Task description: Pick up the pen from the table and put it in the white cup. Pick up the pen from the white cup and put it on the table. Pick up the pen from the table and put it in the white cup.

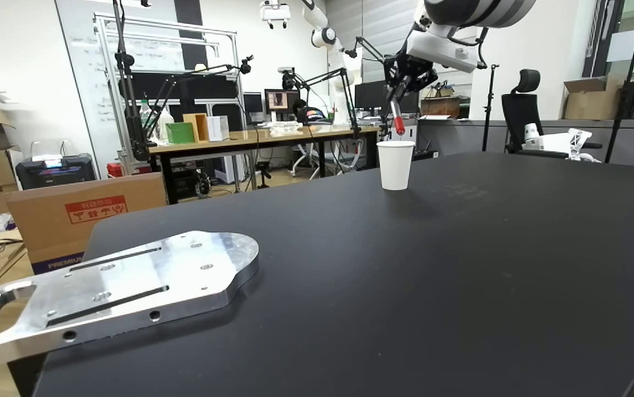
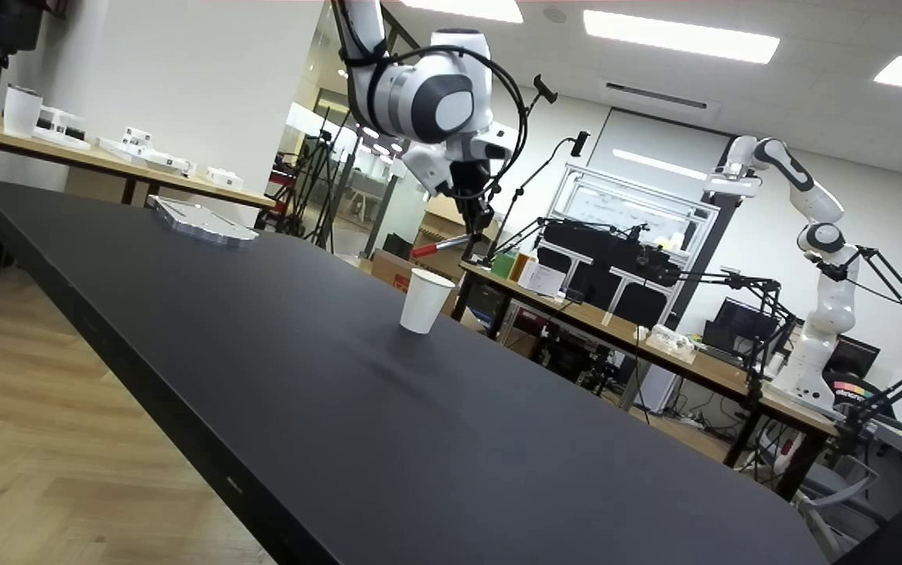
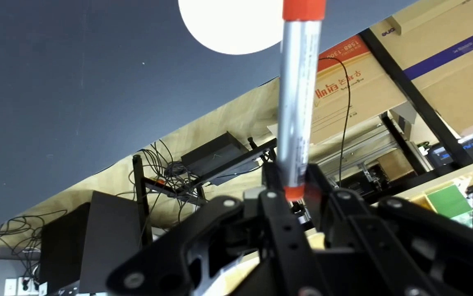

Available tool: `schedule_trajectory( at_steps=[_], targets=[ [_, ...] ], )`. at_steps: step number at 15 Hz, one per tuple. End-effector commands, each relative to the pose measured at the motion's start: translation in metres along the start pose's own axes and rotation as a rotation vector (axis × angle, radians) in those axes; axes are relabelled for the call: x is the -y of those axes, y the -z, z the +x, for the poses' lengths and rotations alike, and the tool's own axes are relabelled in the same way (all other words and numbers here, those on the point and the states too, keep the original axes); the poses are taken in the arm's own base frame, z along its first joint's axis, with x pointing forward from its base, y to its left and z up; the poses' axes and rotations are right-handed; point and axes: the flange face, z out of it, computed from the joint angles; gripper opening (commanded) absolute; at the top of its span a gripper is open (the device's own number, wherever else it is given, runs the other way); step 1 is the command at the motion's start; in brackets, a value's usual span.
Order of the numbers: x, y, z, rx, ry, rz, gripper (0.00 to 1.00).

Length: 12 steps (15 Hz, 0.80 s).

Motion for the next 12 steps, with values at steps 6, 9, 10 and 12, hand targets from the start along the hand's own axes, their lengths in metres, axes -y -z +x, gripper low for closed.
schedule_trajectory(
  at_steps=[6, 9, 10, 12],
  targets=[
    [-0.007, -0.026, 0.023, -0.062, -0.043, -0.016, 0.05],
    [-0.012, -0.033, 0.026, -0.072, -0.040, -0.024, 0.05],
    [-0.013, -0.035, 0.026, -0.073, -0.040, -0.026, 0.05],
    [-0.015, -0.039, 0.025, -0.073, -0.040, -0.032, 0.05]
  ],
)
